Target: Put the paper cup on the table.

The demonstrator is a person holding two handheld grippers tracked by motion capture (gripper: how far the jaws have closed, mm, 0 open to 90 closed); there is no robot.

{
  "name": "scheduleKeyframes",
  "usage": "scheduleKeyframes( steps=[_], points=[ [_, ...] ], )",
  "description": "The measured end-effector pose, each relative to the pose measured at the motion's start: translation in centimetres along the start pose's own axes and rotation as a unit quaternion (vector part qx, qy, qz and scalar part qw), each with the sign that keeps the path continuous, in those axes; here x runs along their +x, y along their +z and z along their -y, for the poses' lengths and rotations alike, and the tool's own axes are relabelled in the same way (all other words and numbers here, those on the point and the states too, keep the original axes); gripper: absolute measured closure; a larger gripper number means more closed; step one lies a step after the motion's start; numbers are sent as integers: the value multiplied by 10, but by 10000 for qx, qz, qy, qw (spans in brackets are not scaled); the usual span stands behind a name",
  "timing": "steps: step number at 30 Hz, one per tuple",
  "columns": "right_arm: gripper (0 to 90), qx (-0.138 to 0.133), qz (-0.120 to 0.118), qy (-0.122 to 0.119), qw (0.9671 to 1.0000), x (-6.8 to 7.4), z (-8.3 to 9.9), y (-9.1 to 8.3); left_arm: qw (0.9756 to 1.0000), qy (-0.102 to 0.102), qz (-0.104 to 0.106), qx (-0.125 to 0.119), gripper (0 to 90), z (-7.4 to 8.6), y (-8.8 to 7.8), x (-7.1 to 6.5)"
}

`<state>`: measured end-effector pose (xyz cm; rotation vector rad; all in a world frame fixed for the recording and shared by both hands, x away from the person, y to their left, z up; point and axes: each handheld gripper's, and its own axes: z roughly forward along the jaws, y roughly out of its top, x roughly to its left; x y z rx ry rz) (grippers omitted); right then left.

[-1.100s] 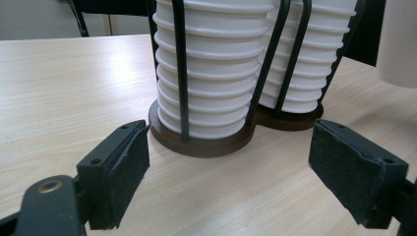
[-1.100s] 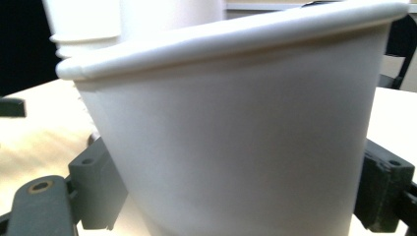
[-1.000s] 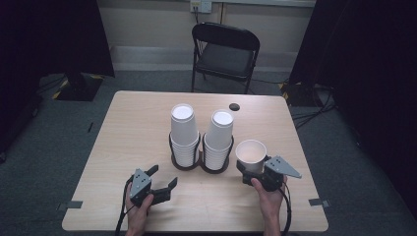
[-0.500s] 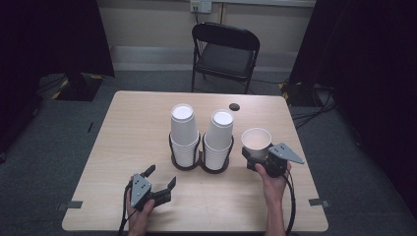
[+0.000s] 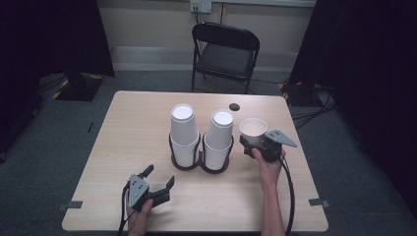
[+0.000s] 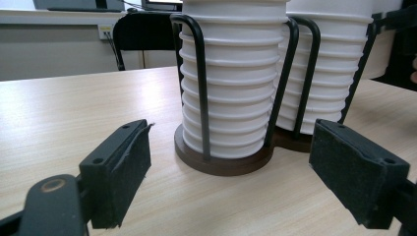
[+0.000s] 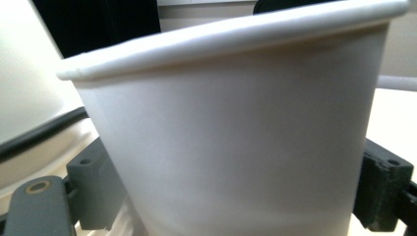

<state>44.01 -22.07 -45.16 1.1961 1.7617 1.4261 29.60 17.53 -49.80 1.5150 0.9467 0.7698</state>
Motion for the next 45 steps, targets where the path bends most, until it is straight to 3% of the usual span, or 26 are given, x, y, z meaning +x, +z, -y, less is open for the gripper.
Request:
scheduleKeyframes(
  steps=[7,17,29,38,45],
  points=[
    [123,46,66,194,9998,-5,9,22,10000,-35,72,-3,181,0,0,1],
    [123,139,0,332,9994,-8,25,37,10000,-31,51,-34,180,0,-1,1],
    [135,309,65,304,9990,-10,37,24,10000,-5,41,-41,181,0,-1,1],
    [132,446,143,222,9987,-13,36,20,10000,-4,55,-50,182,0,-1,1],
    [135,838,195,221,9960,-14,37,21,10000,-9,66,-70,182,1,-1,1]
  ],
)
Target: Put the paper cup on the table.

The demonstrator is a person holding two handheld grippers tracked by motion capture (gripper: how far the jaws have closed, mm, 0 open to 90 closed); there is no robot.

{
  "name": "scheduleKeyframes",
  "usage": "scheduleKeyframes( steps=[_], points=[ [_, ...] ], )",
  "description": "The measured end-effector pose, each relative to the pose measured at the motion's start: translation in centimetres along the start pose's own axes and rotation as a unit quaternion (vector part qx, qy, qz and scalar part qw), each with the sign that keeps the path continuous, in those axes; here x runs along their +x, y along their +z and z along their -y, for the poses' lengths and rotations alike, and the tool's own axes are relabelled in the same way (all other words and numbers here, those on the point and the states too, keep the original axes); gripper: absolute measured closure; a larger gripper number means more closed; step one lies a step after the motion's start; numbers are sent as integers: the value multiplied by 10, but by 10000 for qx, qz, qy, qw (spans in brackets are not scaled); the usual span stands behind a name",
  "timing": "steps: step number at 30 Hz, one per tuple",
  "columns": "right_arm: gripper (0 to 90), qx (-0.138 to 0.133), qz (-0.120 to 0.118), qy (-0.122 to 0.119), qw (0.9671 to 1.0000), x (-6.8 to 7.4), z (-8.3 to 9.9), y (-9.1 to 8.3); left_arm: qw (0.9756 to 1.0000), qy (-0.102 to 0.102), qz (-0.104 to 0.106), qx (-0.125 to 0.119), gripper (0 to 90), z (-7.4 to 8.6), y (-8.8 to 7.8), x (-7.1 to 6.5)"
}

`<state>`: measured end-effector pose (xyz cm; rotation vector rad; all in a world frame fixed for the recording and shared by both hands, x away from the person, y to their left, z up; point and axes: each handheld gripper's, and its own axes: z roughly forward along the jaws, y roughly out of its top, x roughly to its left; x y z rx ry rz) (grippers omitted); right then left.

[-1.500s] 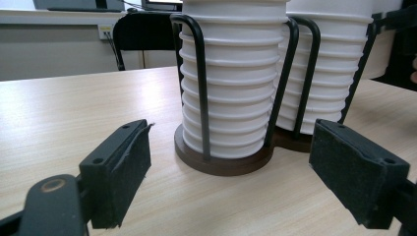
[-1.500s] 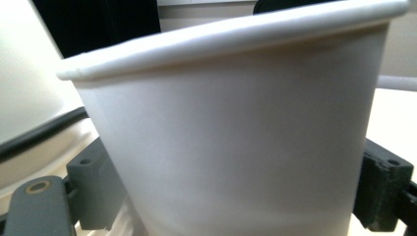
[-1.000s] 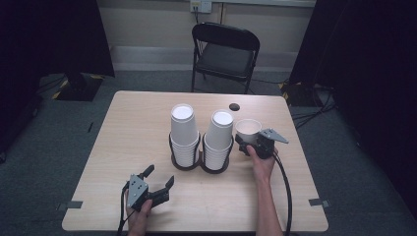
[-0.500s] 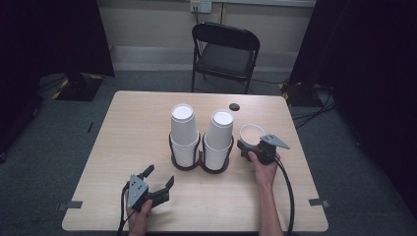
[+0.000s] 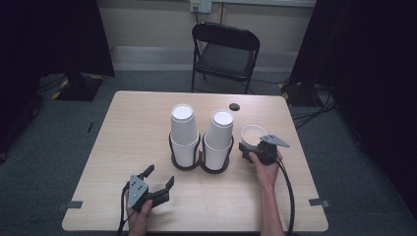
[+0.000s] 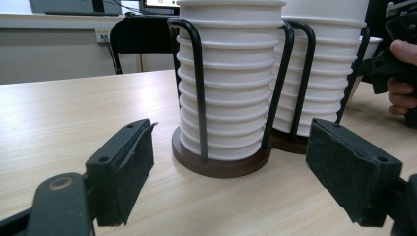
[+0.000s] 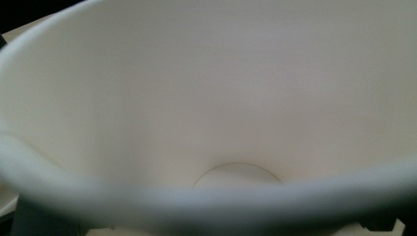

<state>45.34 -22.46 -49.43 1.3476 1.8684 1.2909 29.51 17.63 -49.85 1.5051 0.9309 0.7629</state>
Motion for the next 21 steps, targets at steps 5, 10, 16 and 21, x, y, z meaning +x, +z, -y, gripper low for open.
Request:
scheduleKeyframes(
  steps=[5,10,16,21],
  points=[
    [135,95,5,21,10000,1,1,-3,10000,10,-12,0,182,0,0,0],
    [135,76,53,2,10000,3,2,-10,10000,15,-9,8,183,0,0,0],
    [134,89,105,65,9999,8,1,-22,10000,25,-5,15,184,0,0,0],
    [134,175,175,100,9996,12,2,-27,10000,1,-10,1,184,0,0,0]
  ],
)
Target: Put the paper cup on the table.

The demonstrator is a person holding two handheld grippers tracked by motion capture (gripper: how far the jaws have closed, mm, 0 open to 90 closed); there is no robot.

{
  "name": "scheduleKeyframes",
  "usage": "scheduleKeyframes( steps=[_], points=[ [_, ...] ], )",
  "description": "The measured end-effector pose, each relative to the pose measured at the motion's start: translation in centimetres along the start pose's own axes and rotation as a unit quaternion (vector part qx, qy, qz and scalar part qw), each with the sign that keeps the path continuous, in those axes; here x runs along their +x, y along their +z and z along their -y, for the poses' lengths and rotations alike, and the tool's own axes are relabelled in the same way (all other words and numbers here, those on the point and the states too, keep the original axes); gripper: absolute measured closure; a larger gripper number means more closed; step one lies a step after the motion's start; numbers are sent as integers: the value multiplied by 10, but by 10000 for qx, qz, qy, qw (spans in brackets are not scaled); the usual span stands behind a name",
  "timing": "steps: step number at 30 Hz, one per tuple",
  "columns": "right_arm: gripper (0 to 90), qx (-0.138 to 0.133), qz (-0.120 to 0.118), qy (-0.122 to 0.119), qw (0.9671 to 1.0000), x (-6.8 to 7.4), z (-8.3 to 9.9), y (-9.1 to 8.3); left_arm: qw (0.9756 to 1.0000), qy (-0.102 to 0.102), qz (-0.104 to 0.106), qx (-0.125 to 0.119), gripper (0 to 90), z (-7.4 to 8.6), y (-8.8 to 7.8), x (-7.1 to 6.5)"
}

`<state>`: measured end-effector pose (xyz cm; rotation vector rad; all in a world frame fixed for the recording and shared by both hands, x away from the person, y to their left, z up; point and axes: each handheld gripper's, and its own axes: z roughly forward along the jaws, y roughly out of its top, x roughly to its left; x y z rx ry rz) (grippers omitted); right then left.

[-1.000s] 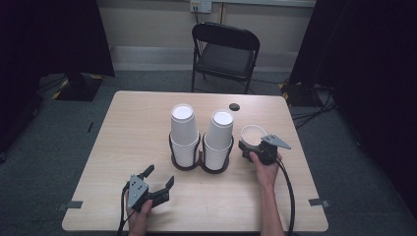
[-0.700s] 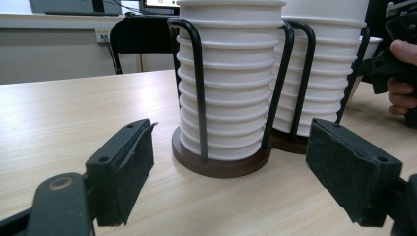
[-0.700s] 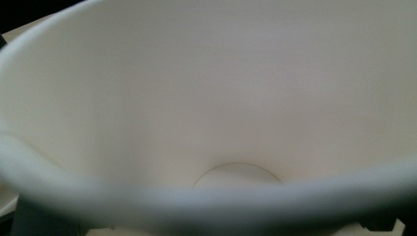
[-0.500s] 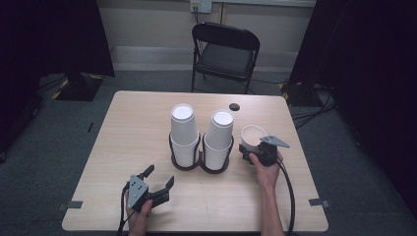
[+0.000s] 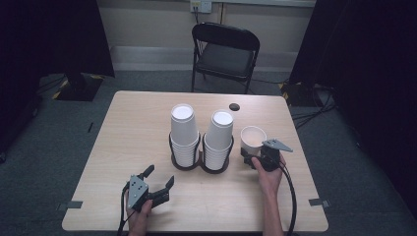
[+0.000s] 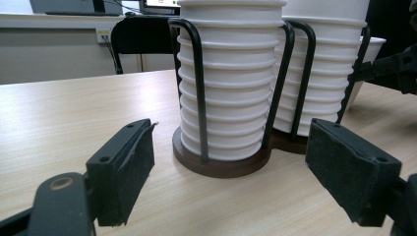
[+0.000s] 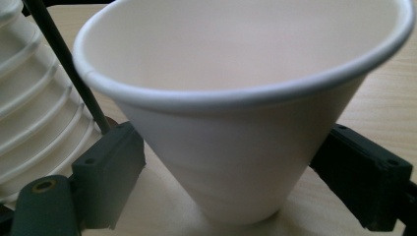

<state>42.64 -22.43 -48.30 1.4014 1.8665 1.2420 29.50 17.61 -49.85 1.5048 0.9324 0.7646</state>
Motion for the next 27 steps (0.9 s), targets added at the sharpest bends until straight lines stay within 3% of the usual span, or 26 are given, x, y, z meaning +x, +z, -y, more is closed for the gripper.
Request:
scheduleKeyframes(
  steps=[2,5,8,18,27],
  points=[
    [135,20,78,-39,10000,3,2,-5,10000,7,-7,2,184,0,0,0],
    [136,-66,161,96,9998,6,6,-15,10000,30,-52,-18,185,0,0,0],
    [136,-254,163,137,9995,9,9,-26,10000,25,-57,-5,185,0,0,0],
    [141,-748,-14,70,9972,27,24,-54,10000,11,-87,-26,181,0,-1,-1],
    [140,-1027,-103,-97,9946,45,36,-70,9999,-27,-162,-19,164,0,0,-1]
  ],
)
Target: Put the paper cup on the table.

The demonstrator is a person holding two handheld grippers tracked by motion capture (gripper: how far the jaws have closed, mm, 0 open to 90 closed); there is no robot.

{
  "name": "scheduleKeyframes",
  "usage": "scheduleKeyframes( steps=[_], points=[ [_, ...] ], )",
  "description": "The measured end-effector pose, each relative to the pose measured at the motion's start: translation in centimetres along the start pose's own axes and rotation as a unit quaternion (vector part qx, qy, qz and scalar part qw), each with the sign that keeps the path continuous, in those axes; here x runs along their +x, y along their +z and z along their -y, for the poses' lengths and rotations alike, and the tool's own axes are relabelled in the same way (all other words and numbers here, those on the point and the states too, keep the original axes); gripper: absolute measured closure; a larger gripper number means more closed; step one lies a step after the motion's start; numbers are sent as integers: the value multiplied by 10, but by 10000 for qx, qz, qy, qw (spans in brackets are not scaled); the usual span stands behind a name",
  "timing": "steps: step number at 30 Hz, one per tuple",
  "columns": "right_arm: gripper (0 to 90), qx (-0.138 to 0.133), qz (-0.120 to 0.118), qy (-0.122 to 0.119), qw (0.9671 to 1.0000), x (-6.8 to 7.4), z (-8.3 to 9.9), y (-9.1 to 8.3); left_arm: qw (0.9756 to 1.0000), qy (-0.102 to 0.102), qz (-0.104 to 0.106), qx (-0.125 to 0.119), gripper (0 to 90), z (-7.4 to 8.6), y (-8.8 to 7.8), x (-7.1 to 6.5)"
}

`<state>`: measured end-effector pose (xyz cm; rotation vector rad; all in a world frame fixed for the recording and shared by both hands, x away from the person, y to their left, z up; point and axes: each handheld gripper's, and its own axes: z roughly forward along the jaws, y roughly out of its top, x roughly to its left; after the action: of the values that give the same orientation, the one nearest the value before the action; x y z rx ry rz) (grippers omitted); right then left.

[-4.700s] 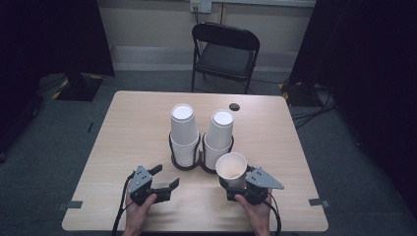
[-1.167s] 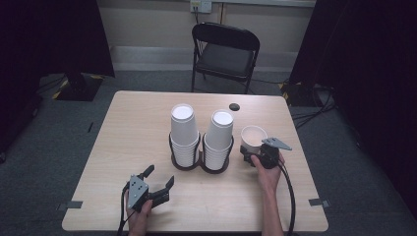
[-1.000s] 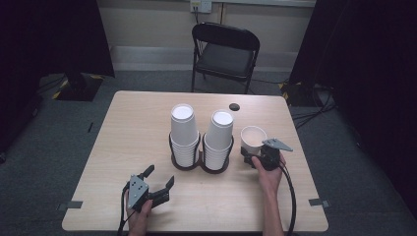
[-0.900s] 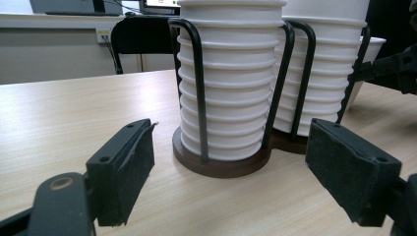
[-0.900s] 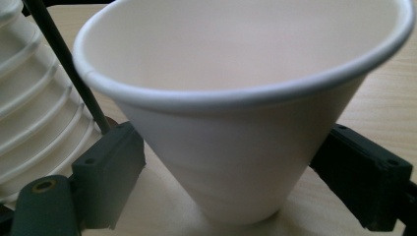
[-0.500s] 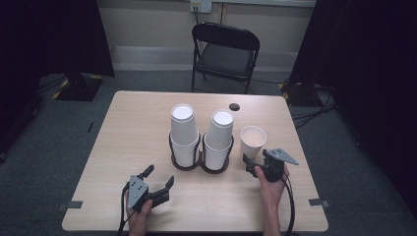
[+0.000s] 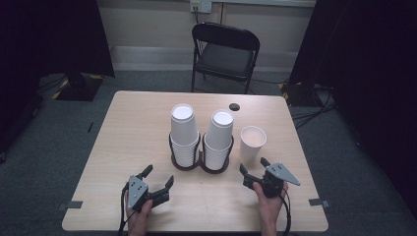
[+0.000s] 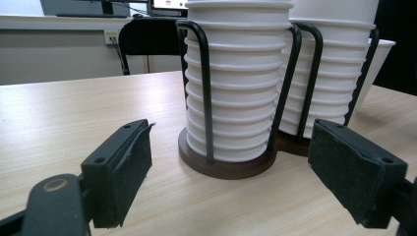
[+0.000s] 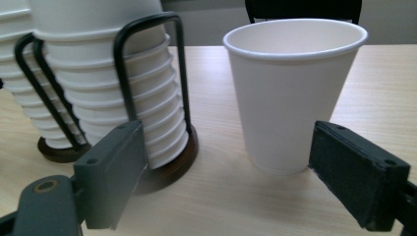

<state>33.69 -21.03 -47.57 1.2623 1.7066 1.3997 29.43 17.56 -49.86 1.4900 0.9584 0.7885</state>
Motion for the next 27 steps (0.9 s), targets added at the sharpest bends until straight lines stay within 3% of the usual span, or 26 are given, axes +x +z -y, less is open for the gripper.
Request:
scheduleKeyframes(
  steps=[9,13,18,27],
  points=[
    [140,-198,-235,-213,9993,23,8,-7,10000,-8,-5,83,164,-1,1,0],
    [146,-221,-153,-421,9988,32,12,-8,10000,-23,-9,96,161,-1,0,0],
    [147,-296,-336,-321,9985,37,20,-10,9999,-88,-71,92,156,-1,0,0],
    [139,-364,-551,-298,9974,44,29,-10,9999,0,-74,79,158,0,0,-1]
  ],
)
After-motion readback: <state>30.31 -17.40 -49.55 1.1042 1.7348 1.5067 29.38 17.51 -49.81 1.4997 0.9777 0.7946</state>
